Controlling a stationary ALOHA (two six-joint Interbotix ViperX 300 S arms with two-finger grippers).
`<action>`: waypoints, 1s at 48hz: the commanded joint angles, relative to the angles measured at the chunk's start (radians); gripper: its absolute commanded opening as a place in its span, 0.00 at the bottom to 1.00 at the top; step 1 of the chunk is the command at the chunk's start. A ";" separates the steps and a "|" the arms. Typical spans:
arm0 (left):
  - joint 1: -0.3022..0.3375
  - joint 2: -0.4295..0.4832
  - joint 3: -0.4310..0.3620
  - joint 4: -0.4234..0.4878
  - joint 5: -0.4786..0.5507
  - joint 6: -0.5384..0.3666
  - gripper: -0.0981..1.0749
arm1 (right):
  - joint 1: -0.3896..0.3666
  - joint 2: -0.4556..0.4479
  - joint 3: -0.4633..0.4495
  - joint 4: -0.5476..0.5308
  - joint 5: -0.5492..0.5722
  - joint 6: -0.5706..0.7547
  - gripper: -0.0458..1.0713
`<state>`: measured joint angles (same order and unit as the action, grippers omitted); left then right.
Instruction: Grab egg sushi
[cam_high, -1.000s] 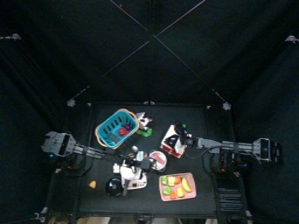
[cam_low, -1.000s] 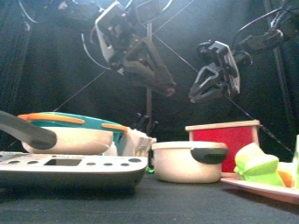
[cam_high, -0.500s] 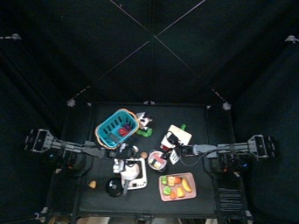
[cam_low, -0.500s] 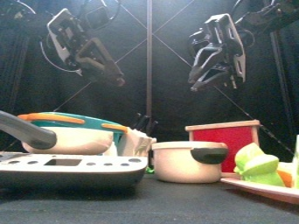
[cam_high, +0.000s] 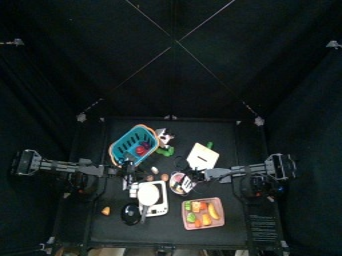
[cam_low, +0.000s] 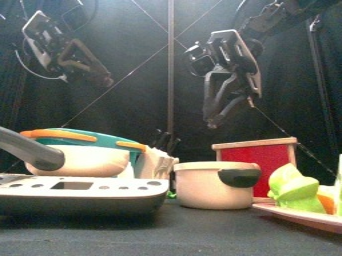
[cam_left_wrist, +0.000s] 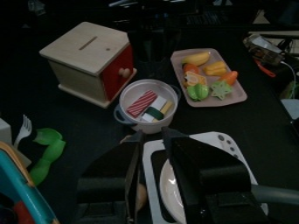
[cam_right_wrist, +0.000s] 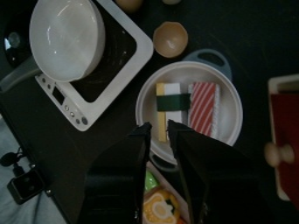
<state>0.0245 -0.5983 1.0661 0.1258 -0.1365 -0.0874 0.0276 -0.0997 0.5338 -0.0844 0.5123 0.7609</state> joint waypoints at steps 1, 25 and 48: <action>-0.002 -0.020 0.020 0.003 -0.054 0.003 0.66 | 0.002 0.006 -0.051 -0.026 -0.005 0.002 0.63; -0.020 -0.051 0.055 0.003 -0.054 0.002 0.66 | 0.009 0.143 -0.086 -0.089 0.002 0.041 0.74; -0.020 -0.051 0.081 -0.025 -0.054 -0.002 0.66 | 0.046 0.216 -0.164 -0.160 0.133 0.038 0.82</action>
<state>0.0061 -0.6473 1.1597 0.1074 -0.1810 -0.0905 0.0598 0.1289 0.4080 -0.2347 0.6305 0.8007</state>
